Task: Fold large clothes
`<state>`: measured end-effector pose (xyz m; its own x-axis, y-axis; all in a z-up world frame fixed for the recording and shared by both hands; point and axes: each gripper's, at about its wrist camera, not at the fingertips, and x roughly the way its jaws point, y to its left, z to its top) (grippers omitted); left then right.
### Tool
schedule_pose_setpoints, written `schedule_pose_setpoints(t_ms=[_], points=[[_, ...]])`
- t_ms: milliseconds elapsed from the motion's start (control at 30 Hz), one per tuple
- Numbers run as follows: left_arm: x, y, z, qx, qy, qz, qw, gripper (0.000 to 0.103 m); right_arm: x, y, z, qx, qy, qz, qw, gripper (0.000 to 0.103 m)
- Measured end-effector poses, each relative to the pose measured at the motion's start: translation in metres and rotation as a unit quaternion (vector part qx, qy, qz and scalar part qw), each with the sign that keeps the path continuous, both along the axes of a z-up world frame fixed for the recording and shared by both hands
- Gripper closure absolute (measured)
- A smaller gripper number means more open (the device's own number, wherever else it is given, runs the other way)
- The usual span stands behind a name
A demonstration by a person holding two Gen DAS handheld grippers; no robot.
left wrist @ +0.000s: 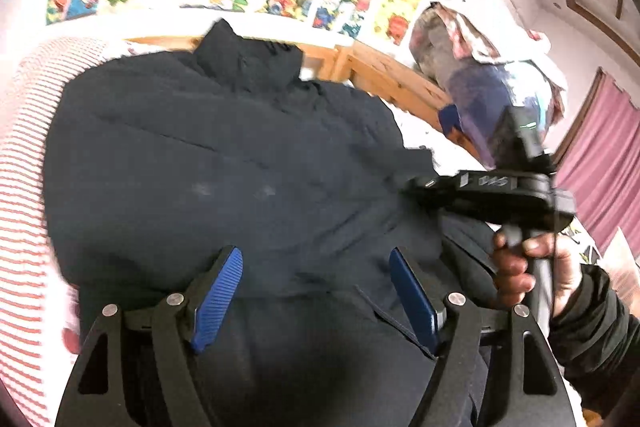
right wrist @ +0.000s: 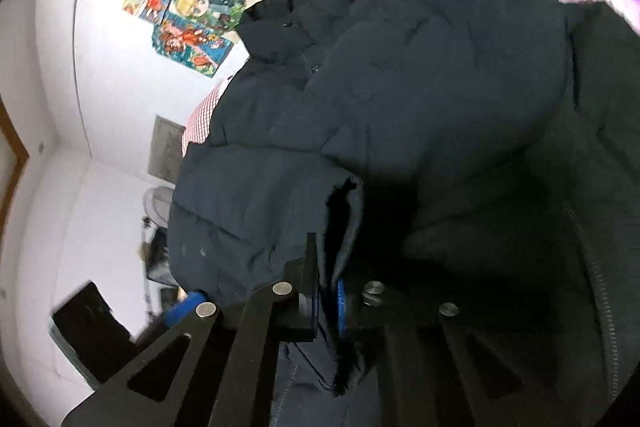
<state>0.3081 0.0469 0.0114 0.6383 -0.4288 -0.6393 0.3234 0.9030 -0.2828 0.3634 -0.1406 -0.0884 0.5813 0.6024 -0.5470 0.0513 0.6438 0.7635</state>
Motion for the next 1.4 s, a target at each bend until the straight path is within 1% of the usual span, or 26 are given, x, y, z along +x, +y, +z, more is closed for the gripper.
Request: schedule_pose_setpoints(t_ms=[100, 200, 300, 367, 467, 567, 633, 700, 767, 800, 900, 933, 967, 1000, 1067, 1100, 1200, 1233, 1300, 1367, 1400], points=[[0.001, 0.016, 0.013, 0.016, -0.017, 0.028, 0.9993, 0.028, -0.004, -0.002, 0.034, -0.048, -0.047, 0.002, 0.998, 0.097], [0.01, 0.039, 0.023, 0.026, -0.023, 0.069, 0.997, 0.028, -0.003, -0.008, 0.078, -0.126, -0.099, -0.013, 0.987, 0.097], [0.022, 0.064, 0.029, 0.034, -0.018, 0.114, 0.9927, 0.028, 0.009, -0.026, 0.113, -0.168, -0.126, -0.035, 0.977, 0.097], [0.033, 0.083, 0.031, 0.047, -0.011, 0.153, 0.987, 0.027, 0.019, -0.043, 0.125, -0.183, -0.128, -0.056, 0.973, 0.097], [0.047, 0.107, 0.031, 0.058, -0.002, 0.202, 0.9777, 0.027, 0.029, -0.062, 0.129, -0.213, -0.121, -0.088, 0.966, 0.097], [0.062, 0.121, 0.027, 0.059, 0.006, 0.224, 0.9727, 0.027, 0.044, -0.077, 0.126, -0.248, -0.104, -0.117, 0.956, 0.097], [0.074, 0.121, 0.024, 0.062, 0.01, 0.224, 0.9725, 0.027, 0.051, -0.077, 0.119, -0.265, -0.091, -0.127, 0.952, 0.097], [0.087, 0.117, 0.022, 0.073, 0.01, 0.216, 0.9736, 0.027, 0.058, -0.076, 0.101, -0.283, -0.071, -0.127, 0.948, 0.097], [0.102, 0.113, 0.021, 0.079, 0.012, 0.21, 0.9744, 0.027, 0.066, -0.069, 0.088, -0.291, -0.059, -0.119, 0.947, 0.095], [0.107, 0.111, 0.02, 0.078, 0.013, 0.207, 0.9752, 0.027, 0.066, -0.068, 0.084, -0.302, -0.058, -0.117, 0.944, 0.093], [0.119, 0.102, 0.02, 0.077, 0.01, 0.197, 0.9774, 0.027, 0.066, -0.061, 0.084, -0.337, -0.065, -0.119, 0.932, 0.087], [0.124, 0.097, 0.02, 0.078, 0.006, 0.191, 0.9784, 0.027, 0.068, -0.061, 0.087, -0.351, -0.07, -0.119, 0.926, 0.086], [0.128, 0.093, 0.021, 0.078, 0.0, 0.186, 0.9795, 0.027, 0.066, -0.058, 0.088, -0.358, -0.072, -0.118, 0.923, 0.086], [0.13, 0.089, 0.022, 0.078, -0.005, 0.181, 0.9805, 0.027, 0.066, -0.057, 0.09, -0.367, -0.078, -0.115, 0.92, 0.083], [0.142, 0.077, 0.023, 0.083, -0.014, 0.167, 0.9824, 0.027, 0.067, -0.053, 0.095, -0.379, -0.088, -0.103, 0.916, 0.075], [0.148, 0.069, 0.021, 0.093, -0.017, 0.159, 0.9828, 0.027, 0.068, -0.052, 0.095, -0.383, -0.089, -0.099, 0.914, 0.07], [0.161, 0.047, 0.011, 0.13, -0.016, 0.138, 0.9817, 0.027, 0.068, -0.051, 0.096, -0.385, -0.096, -0.1, 0.913, 0.069], [0.165, 0.039, 0.004, 0.148, -0.016, 0.136, 0.9794, 0.027, 0.068, -0.049, 0.096, -0.382, -0.102, -0.095, 0.914, 0.069], [0.169, 0.027, -0.009, 0.183, -0.017, 0.132, 0.974, 0.022, 0.068, -0.042, 0.093, -0.384, -0.116, -0.077, 0.913, 0.067], [0.173, 0.018, -0.025, 0.21, -0.011, 0.127, 0.9694, 0.015, 0.069, -0.03, 0.09, -0.412, -0.132, -0.053, 0.9, 0.062], [0.174, 0.015, -0.031, 0.218, -0.006, 0.126, 0.9678, 0.015, 0.068, -0.025, 0.088, -0.425, -0.137, -0.049, 0.894, 0.059]])
